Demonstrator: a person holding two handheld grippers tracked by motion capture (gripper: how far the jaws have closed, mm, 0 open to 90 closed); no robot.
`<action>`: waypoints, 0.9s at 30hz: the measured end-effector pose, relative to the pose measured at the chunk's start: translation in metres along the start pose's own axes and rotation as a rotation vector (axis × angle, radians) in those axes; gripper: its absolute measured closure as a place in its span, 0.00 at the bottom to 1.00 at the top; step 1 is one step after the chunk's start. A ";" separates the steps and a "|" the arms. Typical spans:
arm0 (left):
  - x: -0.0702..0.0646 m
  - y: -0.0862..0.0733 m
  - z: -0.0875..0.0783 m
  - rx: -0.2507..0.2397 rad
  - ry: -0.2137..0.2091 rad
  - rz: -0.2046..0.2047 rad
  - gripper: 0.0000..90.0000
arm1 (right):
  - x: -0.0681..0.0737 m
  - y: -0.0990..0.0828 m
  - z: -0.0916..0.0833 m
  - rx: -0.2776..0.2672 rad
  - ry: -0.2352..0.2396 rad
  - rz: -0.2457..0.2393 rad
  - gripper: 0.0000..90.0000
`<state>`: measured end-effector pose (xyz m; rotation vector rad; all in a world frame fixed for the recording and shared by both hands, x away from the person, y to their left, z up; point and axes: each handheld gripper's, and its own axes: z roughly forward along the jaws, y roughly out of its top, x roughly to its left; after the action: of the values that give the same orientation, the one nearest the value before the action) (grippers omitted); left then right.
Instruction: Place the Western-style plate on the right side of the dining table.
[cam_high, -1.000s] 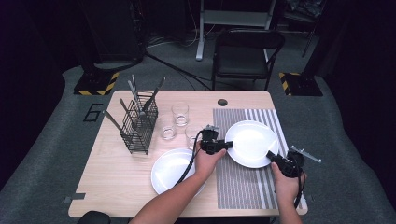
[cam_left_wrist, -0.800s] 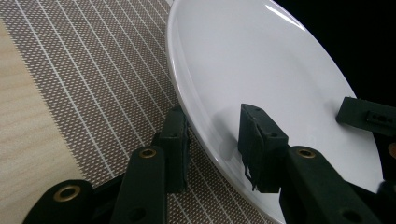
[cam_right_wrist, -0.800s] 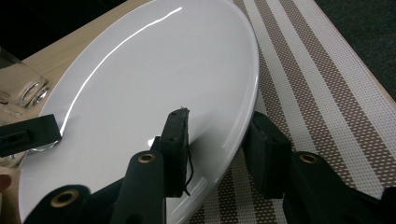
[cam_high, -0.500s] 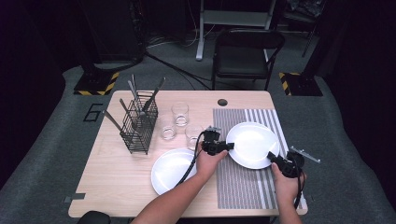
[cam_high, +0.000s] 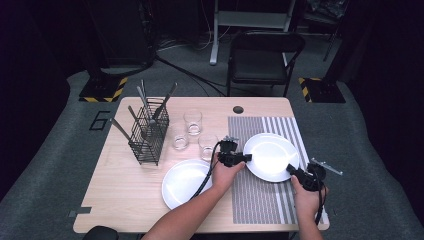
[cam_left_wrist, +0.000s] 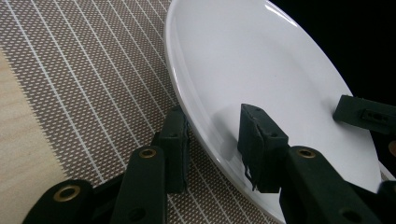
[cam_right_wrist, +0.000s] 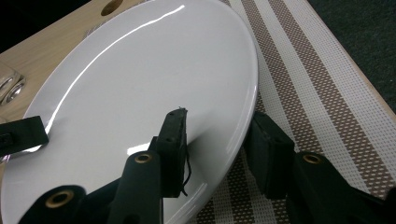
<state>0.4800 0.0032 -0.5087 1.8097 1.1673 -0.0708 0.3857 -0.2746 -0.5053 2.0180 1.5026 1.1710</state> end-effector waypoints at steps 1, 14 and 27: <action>0.000 0.000 0.001 0.001 0.002 0.001 0.70 | 0.000 0.000 0.000 0.002 -0.001 0.004 0.66; 0.000 -0.003 0.005 0.016 0.011 -0.018 0.70 | -0.004 -0.003 0.003 0.015 -0.004 0.012 0.66; 0.002 -0.004 0.008 0.035 0.019 -0.022 0.70 | -0.004 -0.003 0.007 0.026 -0.024 -0.002 0.66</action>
<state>0.4819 -0.0011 -0.5171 1.8313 1.2069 -0.0872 0.3887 -0.2762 -0.5134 2.0393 1.5158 1.1287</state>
